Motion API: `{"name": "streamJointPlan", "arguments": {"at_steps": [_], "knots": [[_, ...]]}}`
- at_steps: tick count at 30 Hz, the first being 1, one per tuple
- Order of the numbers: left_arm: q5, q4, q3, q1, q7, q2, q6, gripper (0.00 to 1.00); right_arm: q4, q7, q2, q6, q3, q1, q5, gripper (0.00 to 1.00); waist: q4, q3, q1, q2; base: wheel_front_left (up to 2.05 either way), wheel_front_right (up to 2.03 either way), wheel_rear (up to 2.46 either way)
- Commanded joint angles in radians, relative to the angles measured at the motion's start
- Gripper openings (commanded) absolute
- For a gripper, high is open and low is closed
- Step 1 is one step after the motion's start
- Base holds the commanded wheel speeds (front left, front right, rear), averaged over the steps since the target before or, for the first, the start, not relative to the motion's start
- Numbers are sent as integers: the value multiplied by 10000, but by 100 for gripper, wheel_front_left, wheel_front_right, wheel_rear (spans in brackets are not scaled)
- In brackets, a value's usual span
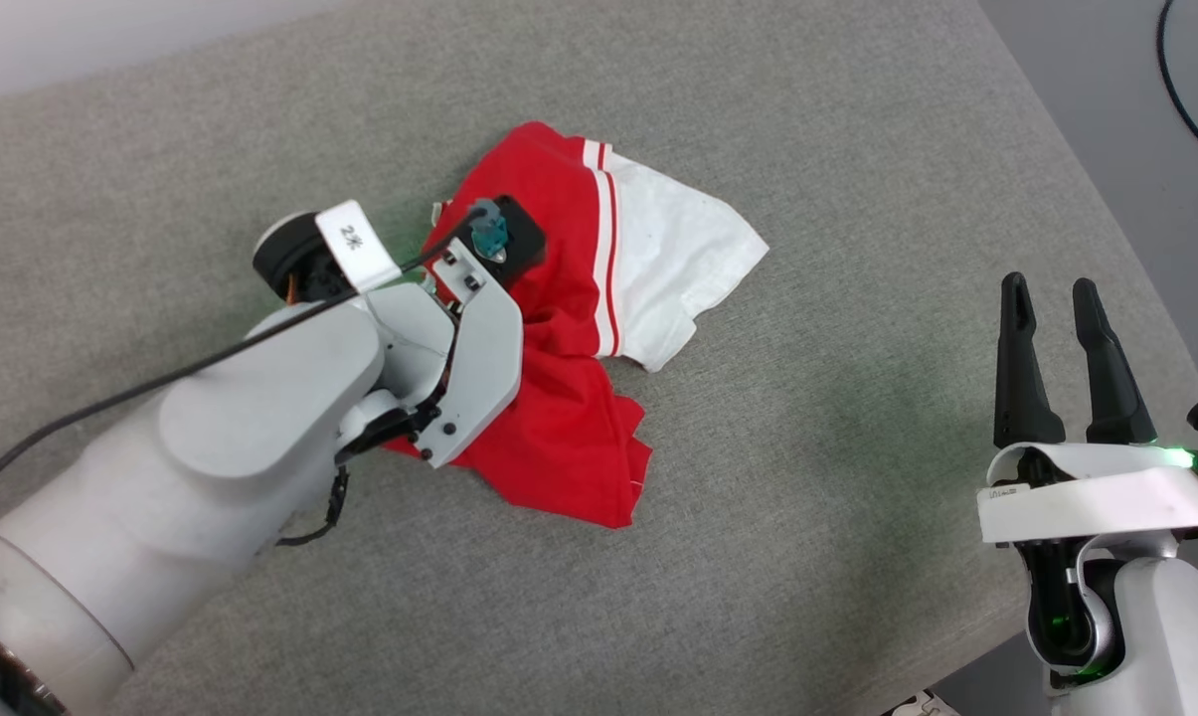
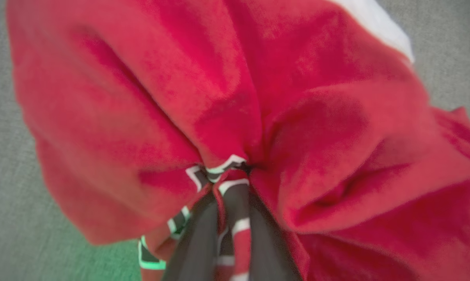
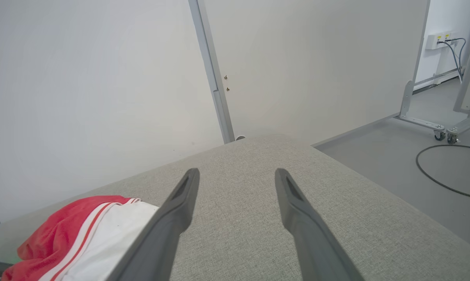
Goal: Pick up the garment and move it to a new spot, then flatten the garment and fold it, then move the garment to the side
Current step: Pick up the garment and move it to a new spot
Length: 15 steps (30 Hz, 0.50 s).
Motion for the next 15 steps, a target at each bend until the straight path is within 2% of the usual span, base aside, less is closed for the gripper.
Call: {"name": "streamJointPlan", "arguments": {"at_steps": [1, 4, 5, 6, 7, 15], "knots": [[72, 438, -443, 815, 68, -17, 3, 5, 16, -6, 21, -14, -16, 32, -6, 100, -36, 63, 0, -1, 0, 0, 0], [-224, 587, -427, 585, -415, -108, 9, 45, 66, -8, 18, -14, -3, 135, -223, 100, 250, -97, 0, -1, 0, 0, 0], [-327, 613, -405, 485, -593, -142, 11, 64, 88, -8, 20, -14, 8, 151, -303, 100, 379, -172, 0, -1, 0, 0, 0], [-432, 620, -386, 401, -786, -198, 11, 92, 106, -8, 18, -14, 16, 159, -405, 100, 534, -273, 0, -1, 0, 0, 0], [-593, 622, -370, 294, -1019, -239, 11, 100, 118, -6, 17, -14, 38, 153, -524, 100, 691, -374, 0, -1, 0, 0, 0], [-1830, 126, -235, -200, -2977, -487, 6, 100, 212, -6, 8, -14, -58, 261, -1681, 100, 2393, -1416, 0, -1, 0, 0, 0]]}}
